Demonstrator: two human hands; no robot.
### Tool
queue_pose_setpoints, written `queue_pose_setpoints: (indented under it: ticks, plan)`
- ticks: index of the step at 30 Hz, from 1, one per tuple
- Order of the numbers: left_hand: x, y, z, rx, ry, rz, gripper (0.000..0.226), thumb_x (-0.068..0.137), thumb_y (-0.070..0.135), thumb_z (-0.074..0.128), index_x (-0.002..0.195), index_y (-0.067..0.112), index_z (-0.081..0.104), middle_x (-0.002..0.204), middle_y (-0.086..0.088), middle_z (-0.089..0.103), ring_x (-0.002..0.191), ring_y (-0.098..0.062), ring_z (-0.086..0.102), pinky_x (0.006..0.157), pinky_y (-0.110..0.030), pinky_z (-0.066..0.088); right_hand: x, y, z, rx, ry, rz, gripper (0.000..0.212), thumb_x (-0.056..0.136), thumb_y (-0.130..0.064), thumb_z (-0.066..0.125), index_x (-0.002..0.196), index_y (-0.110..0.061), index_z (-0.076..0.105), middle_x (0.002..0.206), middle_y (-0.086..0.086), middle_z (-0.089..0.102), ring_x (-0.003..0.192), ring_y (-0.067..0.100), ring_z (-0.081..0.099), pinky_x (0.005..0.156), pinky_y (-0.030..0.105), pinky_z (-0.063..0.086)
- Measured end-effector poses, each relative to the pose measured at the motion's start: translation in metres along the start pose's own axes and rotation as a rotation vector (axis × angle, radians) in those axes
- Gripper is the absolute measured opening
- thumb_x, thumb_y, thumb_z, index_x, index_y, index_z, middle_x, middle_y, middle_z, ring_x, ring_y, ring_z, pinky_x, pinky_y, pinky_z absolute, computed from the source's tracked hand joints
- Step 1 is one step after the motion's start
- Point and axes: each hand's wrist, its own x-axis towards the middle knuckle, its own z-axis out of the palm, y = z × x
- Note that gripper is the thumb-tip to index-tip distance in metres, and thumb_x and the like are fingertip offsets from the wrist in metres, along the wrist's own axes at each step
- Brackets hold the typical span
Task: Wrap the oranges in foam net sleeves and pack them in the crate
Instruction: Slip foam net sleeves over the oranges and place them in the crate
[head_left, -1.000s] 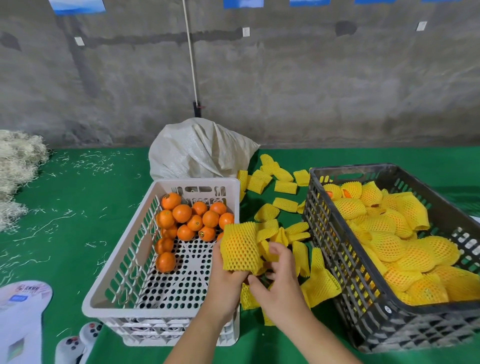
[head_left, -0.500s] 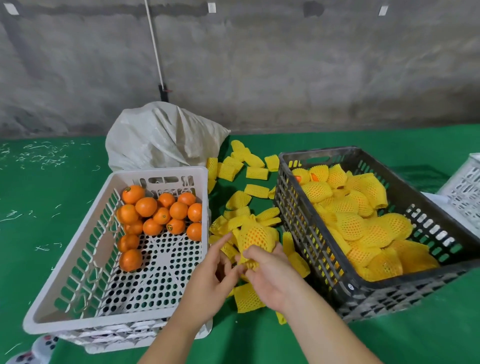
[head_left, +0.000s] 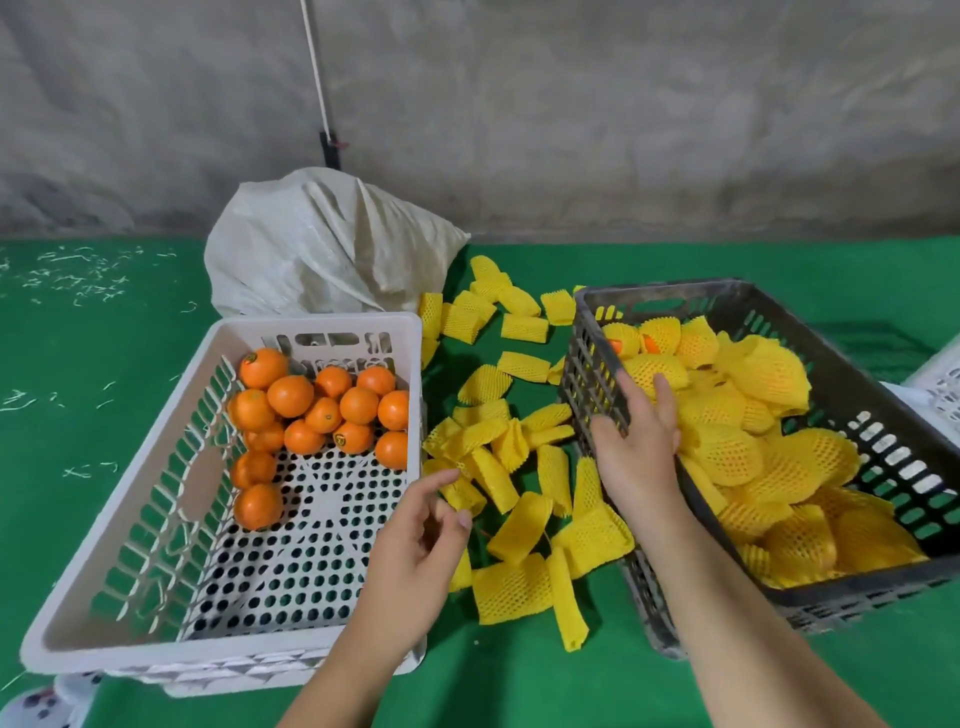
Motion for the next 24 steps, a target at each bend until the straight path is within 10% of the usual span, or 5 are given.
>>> queue_pose_setpoints:
  ticks: [5,10,14,20,24]
  plan:
    - [0.009,-0.002,-0.019,-0.167,0.241,-0.206,0.021,0.106,0.016,0.06,0.124,0.024,0.067,0.093,0.01,0.069,0.081,-0.009,0.065,0.067,-0.028,0.057,-0.039,0.036,0.069,-0.501,-0.679,0.05,0.026,0.098,-0.058,0.051,0.121,-0.054,0.062,0.171,0.002,-0.004,0.154,0.029,-0.012,0.122,0.053,0.006]
    - [0.037,-0.034,-0.093,0.776,0.079,-0.107,0.036,0.1,0.036,0.066,0.135,0.027,0.063,0.129,0.007,0.06,0.117,-0.014,0.058,0.098,-0.037,0.05,-0.048,0.07,0.086,-0.877,-1.017,0.149,0.055,0.102,-0.054,0.046,0.154,-0.041,0.037,0.17,0.002,-0.016,0.154,0.037,-0.016,0.124,0.054,0.006]
    - [0.087,-0.066,-0.147,1.066,0.038,-0.432,0.061,0.095,0.045,0.066,0.151,0.028,0.05,0.15,-0.01,0.045,0.14,-0.038,0.039,0.115,-0.052,0.039,-0.048,0.07,0.101,-0.786,-0.881,0.046,0.064,0.102,-0.056,0.043,0.159,-0.03,0.028,0.17,-0.014,0.007,0.156,0.027,0.0,0.123,0.053,0.014]
    - [0.098,-0.136,-0.191,1.18,-0.309,-0.865,0.107,0.09,0.023,0.079,0.165,0.042,0.006,0.169,-0.005,-0.027,0.155,-0.047,0.02,0.12,-0.058,0.034,-0.049,0.077,0.116,-0.961,-1.07,0.146,0.057,0.097,-0.072,0.036,0.148,-0.047,0.044,0.171,-0.004,-0.013,0.155,0.035,-0.014,0.122,0.054,0.004]
    - [0.11,-0.153,-0.193,0.815,0.163,-0.853,0.079,0.102,0.034,0.062,0.165,0.026,0.015,0.168,-0.017,0.02,0.137,-0.044,0.047,0.099,-0.048,0.047,-0.051,0.087,0.107,-0.82,-0.837,0.181,0.072,0.102,-0.06,0.04,0.161,-0.022,0.025,0.171,-0.007,0.006,0.155,0.031,0.008,0.123,0.047,0.016]
